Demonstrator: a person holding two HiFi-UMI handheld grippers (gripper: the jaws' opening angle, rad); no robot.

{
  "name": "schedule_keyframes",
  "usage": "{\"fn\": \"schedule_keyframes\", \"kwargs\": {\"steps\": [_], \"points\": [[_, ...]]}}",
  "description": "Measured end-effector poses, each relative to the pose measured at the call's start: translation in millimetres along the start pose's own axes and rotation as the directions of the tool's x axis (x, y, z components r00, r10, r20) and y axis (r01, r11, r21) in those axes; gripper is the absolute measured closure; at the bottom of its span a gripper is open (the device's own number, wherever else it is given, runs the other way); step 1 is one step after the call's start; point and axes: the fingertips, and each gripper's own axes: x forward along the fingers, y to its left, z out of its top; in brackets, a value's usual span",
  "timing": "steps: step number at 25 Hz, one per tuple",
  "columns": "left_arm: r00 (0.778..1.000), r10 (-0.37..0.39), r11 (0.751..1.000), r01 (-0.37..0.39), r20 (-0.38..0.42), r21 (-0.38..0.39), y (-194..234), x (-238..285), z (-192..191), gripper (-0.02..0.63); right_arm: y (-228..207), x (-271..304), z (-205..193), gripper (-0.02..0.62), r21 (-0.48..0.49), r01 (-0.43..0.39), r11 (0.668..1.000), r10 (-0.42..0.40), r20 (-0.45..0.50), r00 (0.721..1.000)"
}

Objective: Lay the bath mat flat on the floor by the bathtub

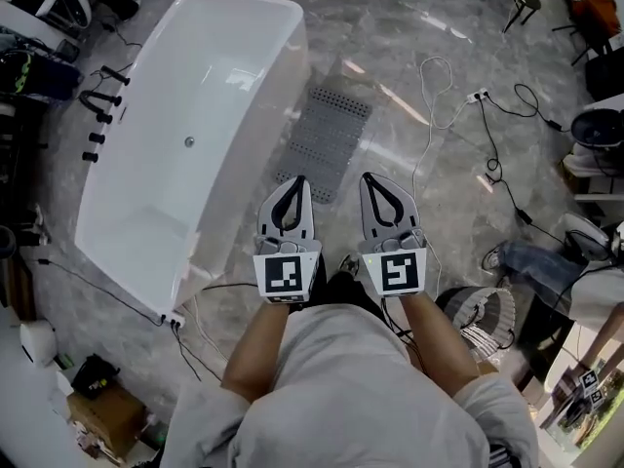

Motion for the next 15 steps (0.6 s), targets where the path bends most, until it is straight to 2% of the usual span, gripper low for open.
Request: {"fn": "schedule_keyframes", "kwargs": {"steps": [7,15], "points": [[0.998,-0.006,1.0,0.007,0.064,-0.012,-41,-35,30,0.595,3,-51,25,0.589,-0.001,-0.036,0.999,0.036,0.039,0.999],[0.996,-0.021,1.0,0.021,0.082,-0.002,-54,-52,49,0.595,-1,-72,49,0.589,0.085,0.008,0.996,-0.017,0.104,0.994]]}}
